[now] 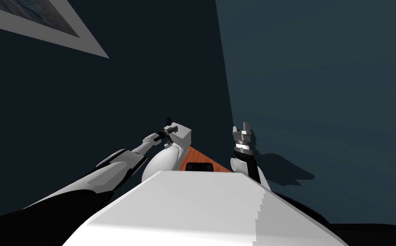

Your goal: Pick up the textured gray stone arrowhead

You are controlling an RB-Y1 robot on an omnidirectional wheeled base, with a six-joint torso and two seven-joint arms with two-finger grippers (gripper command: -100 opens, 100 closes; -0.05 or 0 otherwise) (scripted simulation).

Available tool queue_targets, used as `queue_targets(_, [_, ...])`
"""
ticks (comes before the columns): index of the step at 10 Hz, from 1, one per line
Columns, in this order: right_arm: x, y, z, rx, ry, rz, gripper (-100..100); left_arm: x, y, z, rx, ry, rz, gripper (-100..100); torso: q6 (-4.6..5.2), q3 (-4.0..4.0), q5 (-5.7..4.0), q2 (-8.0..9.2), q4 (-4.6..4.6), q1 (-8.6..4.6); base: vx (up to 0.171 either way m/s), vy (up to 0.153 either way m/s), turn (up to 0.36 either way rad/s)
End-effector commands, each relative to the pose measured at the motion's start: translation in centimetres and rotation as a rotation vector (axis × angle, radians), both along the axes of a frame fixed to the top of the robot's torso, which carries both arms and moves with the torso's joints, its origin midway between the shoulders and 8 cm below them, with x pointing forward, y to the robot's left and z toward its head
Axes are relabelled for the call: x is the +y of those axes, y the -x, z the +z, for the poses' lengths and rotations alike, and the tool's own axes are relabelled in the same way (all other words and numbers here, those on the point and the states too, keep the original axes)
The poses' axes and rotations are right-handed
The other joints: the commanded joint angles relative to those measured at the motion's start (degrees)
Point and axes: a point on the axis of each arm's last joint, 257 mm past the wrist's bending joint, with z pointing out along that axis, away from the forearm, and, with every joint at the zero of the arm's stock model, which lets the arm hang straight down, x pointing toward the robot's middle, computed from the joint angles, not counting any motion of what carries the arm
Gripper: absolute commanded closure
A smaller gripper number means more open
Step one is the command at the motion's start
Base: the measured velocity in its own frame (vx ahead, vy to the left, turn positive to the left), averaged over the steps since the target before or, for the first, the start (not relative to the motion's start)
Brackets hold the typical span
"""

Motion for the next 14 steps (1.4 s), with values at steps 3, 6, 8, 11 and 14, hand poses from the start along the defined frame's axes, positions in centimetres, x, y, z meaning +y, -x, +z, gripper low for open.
queue_targets(3, [0.0,0.0,0.0,0.000,0.000,0.000,0,1.0,0.7,-1.0,0.010,-0.009,0.038,100,0.00,0.00,0.00,-0.01,0.00,0.01,0.014,0.018,-0.017])
queue_targets(6, [0.0,0.0,0.0,0.000,0.000,0.000,0,1.4,1.9,-2.2,0.019,-0.019,0.063,100,-0.14,-0.29,0.20,-0.33,-0.26,0.42,0.052,0.051,-0.036])
queue_targets(8, [0.0,0.0,0.0,0.000,0.000,0.000,0,1.0,3.2,-3.6,0.039,-0.018,0.060,100,-0.29,-0.55,0.39,-0.57,-0.54,0.77,0.032,0.038,-0.019])
queue_targets(11, [0.0,0.0,0.0,0.000,0.000,0.000,0,0.4,4.2,-3.8,0.032,-0.024,0.070,100,-0.37,-0.72,0.57,-0.65,-0.80,0.94,0.031,0.037,-0.024])
queue_targets(14, [0.0,0.0,0.0,0.000,0.000,0.000,0,-1.4,4.2,-2.8,0.007,-0.013,0.033,100,-0.37,-0.84,0.74,-0.65,-1.04,0.91,0.004,0.012,0.006])
